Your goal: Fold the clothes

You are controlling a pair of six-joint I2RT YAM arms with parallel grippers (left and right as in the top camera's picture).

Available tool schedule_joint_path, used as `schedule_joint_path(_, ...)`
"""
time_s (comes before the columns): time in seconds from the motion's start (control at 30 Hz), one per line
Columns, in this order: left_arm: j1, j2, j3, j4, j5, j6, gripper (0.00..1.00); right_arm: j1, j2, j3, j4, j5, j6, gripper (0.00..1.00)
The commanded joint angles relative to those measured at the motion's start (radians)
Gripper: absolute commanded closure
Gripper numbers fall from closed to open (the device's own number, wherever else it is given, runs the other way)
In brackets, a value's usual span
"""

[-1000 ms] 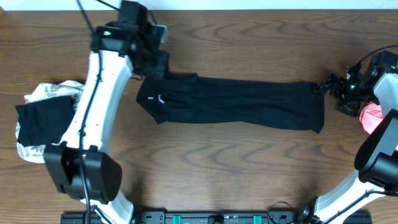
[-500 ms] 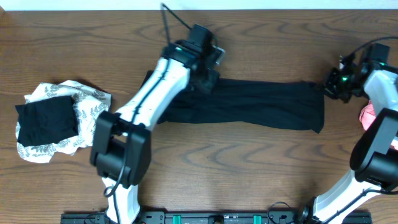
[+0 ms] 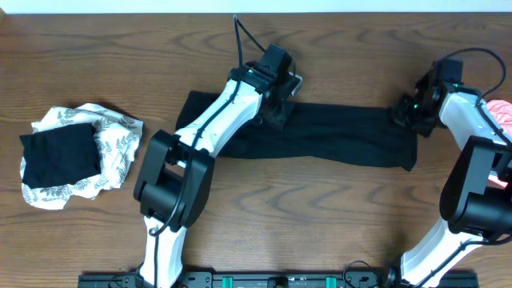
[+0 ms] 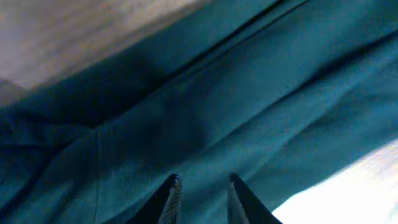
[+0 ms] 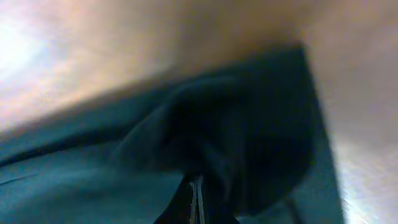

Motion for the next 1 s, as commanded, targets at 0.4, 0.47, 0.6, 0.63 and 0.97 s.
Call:
schedule_joint_path(0.4,0.032,0.034,-0.015,-0.013,-0.022,-0.005,0.74,-0.172,-0.146,-0.03,-0.139,-0.358,-0.254,0.62)
schedule_joint_path(0.47,0.032,0.034,-0.015,-0.017,-0.022,-0.005,0.74,-0.192,-0.178,-0.03,-0.167,-0.352,-0.25,0.42)
schedule_joint_path(0.6,0.032,0.034,-0.015,-0.041,-0.023,-0.005,0.74,-0.237,-0.206,-0.03,-0.236,-0.215,-0.18,0.18)
schedule_joint_path(0.63,0.034,0.034,-0.015,-0.045,-0.023,-0.005,0.74,-0.248,-0.206,-0.031,-0.246,-0.178,-0.167,0.1)
schedule_joint_path(0.97,0.063,0.034,-0.015,-0.054,-0.022,-0.006,0.74,-0.314,-0.18,-0.13,-0.126,-0.091,-0.141,0.01)
